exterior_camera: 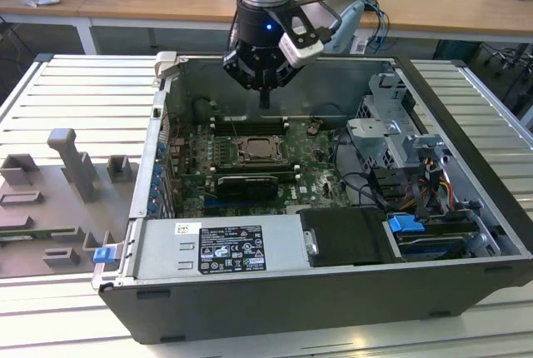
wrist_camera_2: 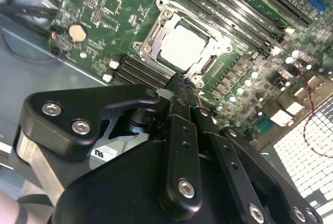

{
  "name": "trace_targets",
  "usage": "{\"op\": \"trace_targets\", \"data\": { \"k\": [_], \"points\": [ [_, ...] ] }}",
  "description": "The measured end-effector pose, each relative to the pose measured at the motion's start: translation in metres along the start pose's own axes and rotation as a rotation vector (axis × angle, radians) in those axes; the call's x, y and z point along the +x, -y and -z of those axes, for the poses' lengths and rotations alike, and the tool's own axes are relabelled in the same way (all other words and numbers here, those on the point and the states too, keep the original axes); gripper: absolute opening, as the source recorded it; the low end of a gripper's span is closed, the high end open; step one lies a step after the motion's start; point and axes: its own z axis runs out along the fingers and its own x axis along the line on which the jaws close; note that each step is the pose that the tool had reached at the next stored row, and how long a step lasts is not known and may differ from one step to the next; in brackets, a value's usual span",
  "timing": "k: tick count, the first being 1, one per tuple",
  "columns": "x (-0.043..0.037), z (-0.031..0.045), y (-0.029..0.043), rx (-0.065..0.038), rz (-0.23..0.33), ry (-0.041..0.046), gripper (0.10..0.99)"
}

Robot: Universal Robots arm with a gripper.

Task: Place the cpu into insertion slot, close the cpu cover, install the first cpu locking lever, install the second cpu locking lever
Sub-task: 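Install the first cpu locking lever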

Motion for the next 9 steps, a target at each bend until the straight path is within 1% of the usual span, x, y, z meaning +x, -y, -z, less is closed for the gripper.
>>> {"op": "trace_targets", "data": {
  "k": [2, 4, 5, 6, 9],
  "points": [
    [0.0068, -0.0006, -0.0002, -0.003, 0.004, -0.0013, 0.106],
    [0.0198, -0.0014, -0.0007, -0.006, 0.005, -0.0010, 0.106],
    [0.0286, -0.0035, -0.0010, -0.006, 0.006, -0.0009, 0.106],
    [0.0317, -0.0065, -0.0011, -0.006, 0.008, -0.0010, 0.106],
    [0.0321, -0.0096, -0.0011, -0.008, 0.031, -0.0025, 0.106]
  ]
}}
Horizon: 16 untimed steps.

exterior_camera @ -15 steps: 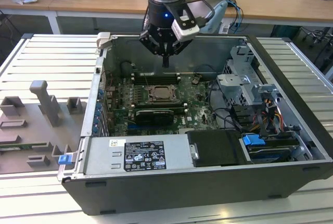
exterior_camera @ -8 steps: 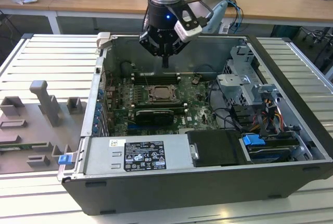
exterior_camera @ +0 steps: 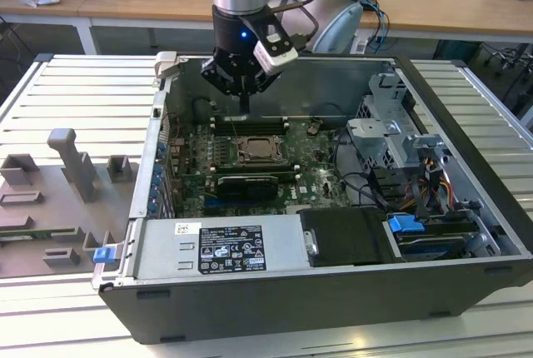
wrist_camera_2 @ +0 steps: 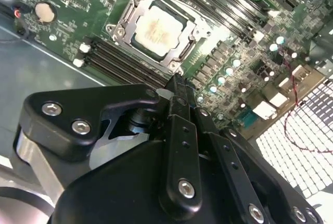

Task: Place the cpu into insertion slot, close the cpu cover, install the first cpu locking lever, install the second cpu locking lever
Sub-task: 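Install the first cpu locking lever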

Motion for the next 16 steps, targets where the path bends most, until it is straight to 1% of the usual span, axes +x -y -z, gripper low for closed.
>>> {"op": "trace_targets", "data": {
  "k": [2, 3, 6, 9, 12, 15, 16],
  "points": [
    [0.0006, -0.0011, 0.0000, -0.003, 0.059, -0.0020, 0.106],
    [0.0024, -0.0013, -0.0001, -0.004, 0.065, -0.0020, 0.106],
    [0.0121, -0.0014, -0.0008, -0.004, 0.065, -0.0021, 0.106],
    [0.0245, -0.0028, -0.0017, -0.004, 0.065, -0.0017, 0.106],
    [0.0309, -0.0074, -0.0020, -0.004, 0.067, -0.0023, 0.106],
    [0.0352, -0.0115, -0.0029, -0.004, 0.079, -0.0033, 0.106],
    [0.0375, -0.0145, -0.0084, -0.005, 0.079, -0.0036, 0.106]
  ]
}}
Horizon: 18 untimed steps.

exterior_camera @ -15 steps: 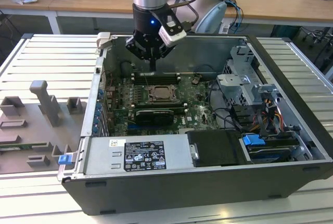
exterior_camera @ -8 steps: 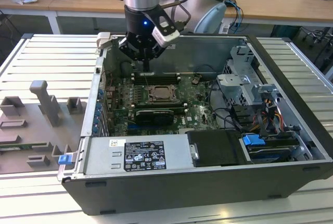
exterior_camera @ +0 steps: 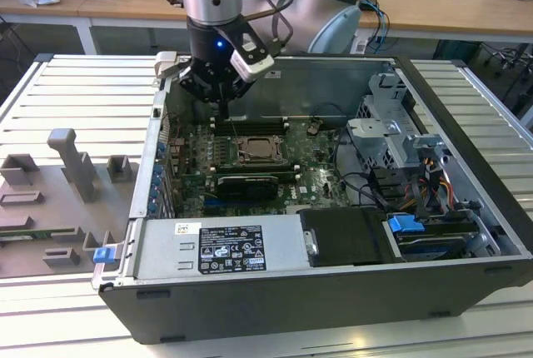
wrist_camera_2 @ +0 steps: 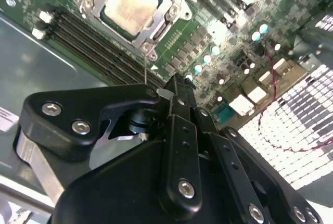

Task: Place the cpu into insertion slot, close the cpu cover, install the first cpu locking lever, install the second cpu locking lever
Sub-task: 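Install the first cpu locking lever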

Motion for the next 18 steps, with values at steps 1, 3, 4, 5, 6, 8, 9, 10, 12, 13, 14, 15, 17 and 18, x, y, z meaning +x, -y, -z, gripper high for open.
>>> {"op": "trace_targets", "data": {
  "k": [1, 3, 4, 5, 6, 8, 9, 10, 12, 13, 14, 15, 17, 18],
  "points": [
    [-0.0004, -0.0025, -0.0032, 0.000, -0.001, -0.0011, 0.106],
    [-0.0007, -0.0050, -0.0057, 0.000, -0.004, -0.0026, 0.106],
    [-0.0008, -0.0072, -0.0077, 0.000, -0.005, -0.0033, 0.106],
    [-0.0008, -0.0085, -0.0087, 0.000, -0.005, -0.0035, 0.106],
    [-0.0010, -0.0097, -0.0101, 0.000, -0.005, -0.0036, 0.106],
    [-0.0014, -0.0110, -0.0130, 0.000, -0.005, -0.0037, 0.106],
    [-0.0015, -0.0115, -0.0141, 0.000, -0.005, -0.0037, 0.106],
    [-0.0016, -0.0121, -0.0150, 0.000, -0.005, -0.0039, 0.106],
    [-0.0020, -0.0135, -0.0163, -0.001, -0.005, -0.0049, 0.106],
    [-0.0027, -0.0143, -0.0168, -0.001, -0.005, -0.0058, 0.106],
    [-0.0037, -0.0150, -0.0171, -0.001, -0.005, -0.0073, 0.106],
    [-0.0055, -0.0157, -0.0176, -0.001, -0.006, -0.0098, 0.106],
    [-0.0098, -0.0167, -0.0186, -0.002, -0.006, -0.0143, 0.106],
    [-0.0125, -0.0171, -0.0187, -0.002, -0.006, -0.0165, 0.106]
  ]
}}
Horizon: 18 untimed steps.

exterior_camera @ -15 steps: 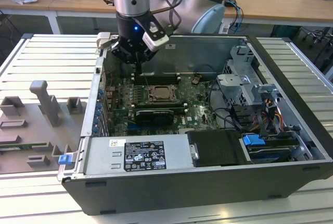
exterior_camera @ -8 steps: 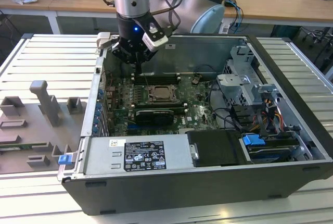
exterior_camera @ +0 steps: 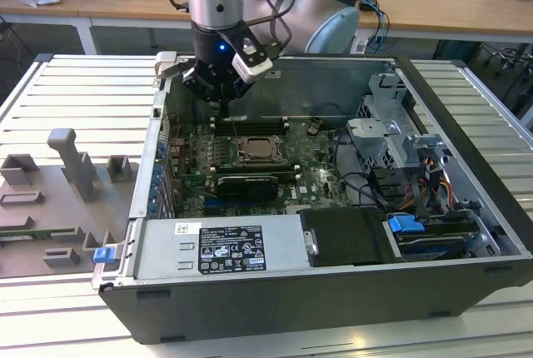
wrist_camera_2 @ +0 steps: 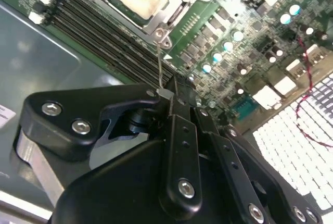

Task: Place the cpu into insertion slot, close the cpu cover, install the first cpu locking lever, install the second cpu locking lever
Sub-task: 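Install the first cpu locking lever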

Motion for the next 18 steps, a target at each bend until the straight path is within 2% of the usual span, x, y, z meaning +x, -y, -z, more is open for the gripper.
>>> {"op": "trace_targets", "data": {
  "k": [6, 10, 11, 12, 18],
  "points": [
    [-0.0131, -0.0021, 0.0003, 0.001, -0.030, -0.0008, 0.106],
    [-0.0303, -0.0046, 0.0025, 0.001, -0.035, -0.0008, 0.106],
    [-0.0369, -0.0057, 0.0035, 0.001, -0.036, -0.0010, 0.106],
    [-0.0397, -0.0069, 0.0040, 0.001, -0.036, -0.0010, 0.106],
    [-0.0401, -0.0094, 0.0042, -0.001, -0.043, -0.0005, 0.106]
  ]
}}
